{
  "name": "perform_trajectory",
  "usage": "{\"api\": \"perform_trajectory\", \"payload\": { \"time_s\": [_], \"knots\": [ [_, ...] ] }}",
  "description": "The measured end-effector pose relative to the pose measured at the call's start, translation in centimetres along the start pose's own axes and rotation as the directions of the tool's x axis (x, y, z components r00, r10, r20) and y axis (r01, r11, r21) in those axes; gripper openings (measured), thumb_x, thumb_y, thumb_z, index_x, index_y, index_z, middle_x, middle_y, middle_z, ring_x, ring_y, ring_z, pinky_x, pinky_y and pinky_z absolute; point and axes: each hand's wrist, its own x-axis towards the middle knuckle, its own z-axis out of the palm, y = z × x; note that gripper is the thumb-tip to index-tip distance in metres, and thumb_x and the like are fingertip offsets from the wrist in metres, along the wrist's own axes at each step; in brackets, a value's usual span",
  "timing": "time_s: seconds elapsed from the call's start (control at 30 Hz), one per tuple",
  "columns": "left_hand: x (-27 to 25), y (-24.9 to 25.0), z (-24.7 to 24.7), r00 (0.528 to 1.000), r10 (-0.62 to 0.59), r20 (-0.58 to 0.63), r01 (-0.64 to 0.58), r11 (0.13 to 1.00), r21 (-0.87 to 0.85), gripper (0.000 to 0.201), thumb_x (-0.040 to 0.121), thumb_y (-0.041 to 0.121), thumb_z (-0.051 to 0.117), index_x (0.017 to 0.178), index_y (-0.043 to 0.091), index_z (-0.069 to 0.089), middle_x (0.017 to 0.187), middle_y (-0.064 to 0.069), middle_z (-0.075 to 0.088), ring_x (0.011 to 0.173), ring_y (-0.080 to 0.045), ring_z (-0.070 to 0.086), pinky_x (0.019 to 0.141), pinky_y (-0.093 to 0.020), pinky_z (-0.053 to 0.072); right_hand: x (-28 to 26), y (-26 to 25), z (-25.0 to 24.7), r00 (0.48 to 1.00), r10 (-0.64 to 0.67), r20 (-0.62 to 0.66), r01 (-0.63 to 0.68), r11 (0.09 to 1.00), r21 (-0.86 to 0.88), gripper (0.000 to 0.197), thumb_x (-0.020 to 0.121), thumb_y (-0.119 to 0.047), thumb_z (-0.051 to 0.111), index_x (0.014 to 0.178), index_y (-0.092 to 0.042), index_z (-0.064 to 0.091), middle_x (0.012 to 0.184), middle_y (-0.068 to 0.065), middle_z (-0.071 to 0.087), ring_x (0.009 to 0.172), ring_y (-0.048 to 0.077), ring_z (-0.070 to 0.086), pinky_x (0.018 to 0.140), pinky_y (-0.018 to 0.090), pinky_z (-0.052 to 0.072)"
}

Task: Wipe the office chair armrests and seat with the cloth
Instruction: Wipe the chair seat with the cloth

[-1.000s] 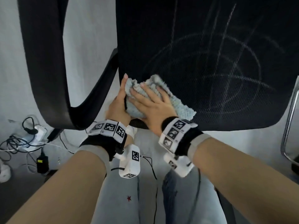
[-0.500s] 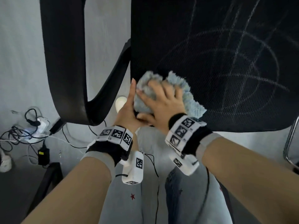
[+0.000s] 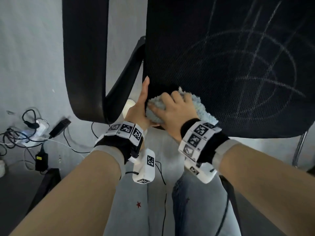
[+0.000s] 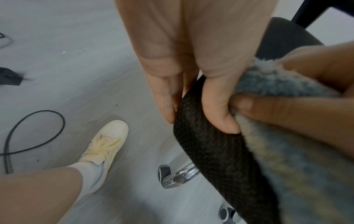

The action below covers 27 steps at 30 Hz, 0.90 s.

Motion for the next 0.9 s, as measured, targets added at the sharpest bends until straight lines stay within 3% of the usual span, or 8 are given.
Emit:
{"api": "perform_trajectory", "payload": {
  "time_s": [0.1, 0.27, 0.37, 0.5, 0.63, 0.7, 0.8, 0.9],
  "knots": [
    [0.1, -0.2, -0.2, 1.0, 0.014, 0.028, -0.013, 0.999, -0.038, 0.123, 0.069, 0.002, 0.076, 0.141, 0.043, -0.015, 0.147, 0.006, 0.032, 0.127, -0.007, 0.038, 0.097, -0.018, 0.031, 2.1, 3.7, -2.1, 0.999, -0.035, 0.032, 0.037, 0.998, -0.046, 0.041, 0.082, -0.039, 0.056, 0.122, -0.031, 0.054, 0.115, 0.013, 0.053, 0.105, 0.038, 0.049, 0.085, 0.048, 0.041],
    [0.6, -0.3, -0.9, 1.0, 0.002, 0.029, -0.003, 0.999, 0.037, 0.128, 0.066, 0.002, 0.078, 0.139, 0.047, -0.018, 0.146, 0.004, 0.036, 0.117, -0.005, 0.042, 0.094, -0.019, 0.035, 4.7, 4.7, -3.0, 0.884, 0.454, -0.111, -0.445, 0.89, 0.094, 0.046, 0.087, -0.027, 0.047, 0.133, -0.028, 0.044, 0.133, 0.019, 0.04, 0.118, 0.043, 0.038, 0.093, 0.053, 0.035],
    [0.6, -0.2, -1.0, 0.999, 0.018, 0.035, -0.02, 0.998, 0.061, 0.128, 0.067, 0.007, 0.079, 0.136, 0.049, -0.02, 0.137, -0.003, 0.048, 0.117, -0.019, 0.054, 0.093, -0.024, 0.041, 1.7, 0.3, -0.9, 0.986, 0.163, -0.036, -0.161, 0.986, 0.051, 0.042, 0.077, -0.034, 0.058, 0.119, -0.03, 0.059, 0.117, 0.015, 0.056, 0.103, 0.038, 0.053, 0.084, 0.05, 0.045],
    [0.6, -0.4, -0.9, 0.998, 0.025, 0.054, -0.03, 0.995, 0.099, 0.132, 0.063, 0.008, 0.081, 0.127, 0.054, -0.024, 0.144, -0.002, 0.041, 0.12, -0.022, 0.053, 0.1, -0.032, 0.044, 1.3, 2.2, -2.0, 0.992, -0.106, 0.073, 0.112, 0.991, -0.077, 0.043, 0.079, -0.043, 0.061, 0.121, -0.035, 0.055, 0.118, 0.008, 0.053, 0.107, 0.033, 0.049, 0.086, 0.045, 0.042],
    [0.8, -0.4, -1.3, 0.997, 0.042, 0.063, -0.049, 0.994, 0.102, 0.135, 0.061, 0.003, 0.081, 0.139, 0.044, -0.02, 0.156, 0.011, 0.012, 0.133, -0.015, 0.037, 0.1, -0.021, 0.037, 4.9, 6.8, -4.2, 0.93, 0.354, -0.098, -0.344, 0.933, 0.101, 0.042, 0.089, -0.031, 0.046, 0.132, -0.027, 0.045, 0.132, 0.019, 0.039, 0.119, 0.041, 0.035, 0.096, 0.052, 0.031],
    [1.0, -0.2, -1.6, 0.998, 0.03, 0.057, -0.038, 0.989, 0.14, 0.135, 0.061, 0.005, 0.082, 0.139, 0.044, -0.021, 0.153, 0.006, 0.022, 0.129, -0.017, 0.042, 0.098, -0.023, 0.038, 4.7, 4.7, -3.4, 0.91, 0.405, -0.086, -0.394, 0.912, 0.115, 0.045, 0.088, -0.026, 0.049, 0.132, -0.027, 0.045, 0.135, 0.02, 0.039, 0.119, 0.043, 0.036, 0.095, 0.054, 0.031],
    [0.6, 0.0, -1.3, 1.0, 0.003, 0.007, -0.004, 0.982, 0.188, 0.123, 0.071, 0.012, 0.076, 0.133, 0.05, -0.023, 0.125, -0.011, 0.057, 0.104, -0.026, 0.061, 0.087, -0.025, 0.046, 1.3, -0.6, -0.9, 0.998, 0.062, -0.001, -0.062, 0.998, 0.022, 0.043, 0.084, -0.029, 0.055, 0.126, -0.026, 0.053, 0.127, 0.011, 0.046, 0.114, 0.036, 0.042, 0.09, 0.048, 0.037],
    [0.1, 0.1, -0.9, 1.0, -0.01, -0.029, 0.017, 0.97, 0.244, 0.114, 0.079, 0.015, 0.068, 0.128, 0.053, -0.027, 0.098, -0.016, 0.064, 0.079, -0.025, 0.064, 0.064, -0.016, 0.045, -0.1, -0.5, -0.3, 0.977, -0.166, 0.13, 0.171, 0.985, -0.028, 0.04, 0.082, -0.038, 0.058, 0.122, -0.033, 0.055, 0.123, 0.004, 0.046, 0.111, 0.029, 0.044, 0.089, 0.044, 0.039]
  ]
}}
